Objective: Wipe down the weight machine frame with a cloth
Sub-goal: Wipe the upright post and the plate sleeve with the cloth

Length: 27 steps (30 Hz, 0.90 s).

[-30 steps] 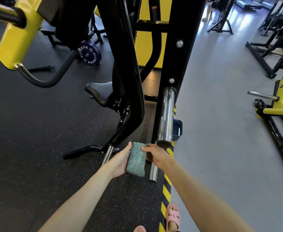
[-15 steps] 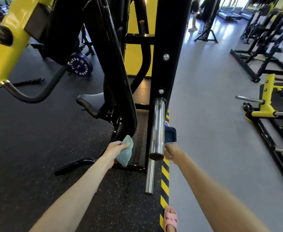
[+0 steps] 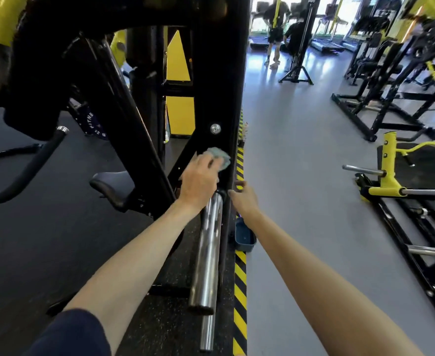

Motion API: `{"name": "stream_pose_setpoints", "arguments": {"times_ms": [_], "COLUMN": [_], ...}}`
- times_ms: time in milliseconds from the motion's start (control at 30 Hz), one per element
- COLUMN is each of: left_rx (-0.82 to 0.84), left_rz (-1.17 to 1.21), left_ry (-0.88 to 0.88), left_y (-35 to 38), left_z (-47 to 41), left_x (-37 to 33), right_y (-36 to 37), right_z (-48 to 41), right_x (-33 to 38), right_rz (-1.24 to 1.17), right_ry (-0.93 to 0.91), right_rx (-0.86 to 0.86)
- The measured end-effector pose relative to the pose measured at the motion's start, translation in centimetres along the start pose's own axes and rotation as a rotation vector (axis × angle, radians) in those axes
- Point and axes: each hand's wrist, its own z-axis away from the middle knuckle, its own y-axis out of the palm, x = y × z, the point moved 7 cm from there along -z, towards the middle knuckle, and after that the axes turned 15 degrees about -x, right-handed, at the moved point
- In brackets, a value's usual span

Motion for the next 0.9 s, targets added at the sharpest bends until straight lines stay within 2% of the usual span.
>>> {"name": "stream_pose_setpoints", "arguments": {"times_ms": [100,133,200,300,467,567,600,667,700,733,767,833,900], "left_rx": [0.067,0.114,0.158,0.174,0.181,0.257,0.245,0.162,0.134,0.056,-0.021,-0.072,0.017], "left_rz": [-0.052,-0.070,-0.081,-0.079,-0.083,-0.113,-0.126,-0.159,-0.114,-0.016,0.069,0.046,-0.013], "left_ry": [0.601,0.716,0.805,0.797,0.554,0.294,0.140,-0.201,-0.313,-0.339,-0.228,0.159,0.343], "left_y": [3.5,4.4,4.8,3.7,2.6,1.9,1.1,-0.7,-0.9,-1.5,-1.8,-1.0,1.0], "left_z": [1.1,1.9,3.0,4.3,5.3,7.1,7.4,6.8,6.0,4.4,2.7,1.2,2.5], "left_x": [-2.6,-2.4,-1.0,1.6,3.5,5.4,6.4,7.9,7.5,6.4,4.5,0.7,0.6], "right_y": [0.4,0.6,0.9,1.6,2.7,2.6,2.5,2.1,2.0,2.0,2.1,2.4,2.4], "right_z": [-1.7,-2.3,-3.1,-4.0,-4.2,-3.9,-3.8,-3.9,-3.7,-3.6,-3.4,-3.0,-2.8], "right_x": [1.6,1.7,1.6,1.1,0.3,-0.3,-0.6,-1.3,-1.5,-1.7,-1.6,-1.3,-1.0], "right_rz": [-0.042,-0.051,-0.066,-0.066,-0.049,-0.064,-0.065,-0.061,-0.060,-0.061,-0.061,-0.067,-0.059], "right_ry": [-0.085,-0.098,-0.119,-0.156,-0.200,-0.148,-0.125,-0.093,-0.080,-0.069,-0.068,-0.077,-0.070], "right_rx": [-0.018,-0.021,-0.002,-0.004,-0.046,-0.011,0.002,0.010,0.011,0.018,0.021,0.018,0.021]}}
